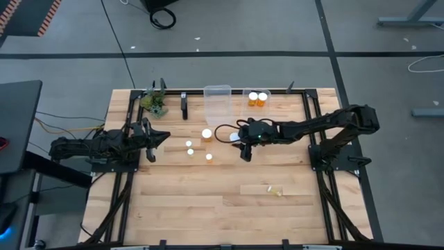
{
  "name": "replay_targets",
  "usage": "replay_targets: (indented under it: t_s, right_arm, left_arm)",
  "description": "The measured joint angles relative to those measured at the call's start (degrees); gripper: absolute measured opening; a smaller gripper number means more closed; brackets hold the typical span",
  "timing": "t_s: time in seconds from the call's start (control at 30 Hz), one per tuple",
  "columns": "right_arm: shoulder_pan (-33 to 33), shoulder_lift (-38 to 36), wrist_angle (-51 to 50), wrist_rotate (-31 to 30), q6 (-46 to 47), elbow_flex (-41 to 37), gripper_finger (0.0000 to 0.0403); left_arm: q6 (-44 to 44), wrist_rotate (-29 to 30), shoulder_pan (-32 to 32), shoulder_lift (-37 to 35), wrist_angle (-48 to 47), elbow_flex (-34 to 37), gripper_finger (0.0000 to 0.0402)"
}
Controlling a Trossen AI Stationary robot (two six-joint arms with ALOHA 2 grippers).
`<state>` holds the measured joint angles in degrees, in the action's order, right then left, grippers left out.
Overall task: Pick and place medicine bottles into bin by pill shape (circle, oval)
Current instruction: Put the bottom big orange pill into the right transparent bin
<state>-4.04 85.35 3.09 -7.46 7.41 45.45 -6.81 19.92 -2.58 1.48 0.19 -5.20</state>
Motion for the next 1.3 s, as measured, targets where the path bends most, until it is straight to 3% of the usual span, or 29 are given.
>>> replay_targets:
  t_s: [0.47,1.3]
  right_arm:
    - [-3.54,-5.70,-3.49,-0.20,-0.14,0.00,0.0209]
    - [-13.86,-5.71,-6.87,-1.06,-0.65,0.02,0.0209]
  left_arm:
    - [-0.01,0.00,0.00,0.00,-0.01,0.00,0.0028]
    - [0.01,0.00,-0.01,0.00,0.00,0.00,0.0036]
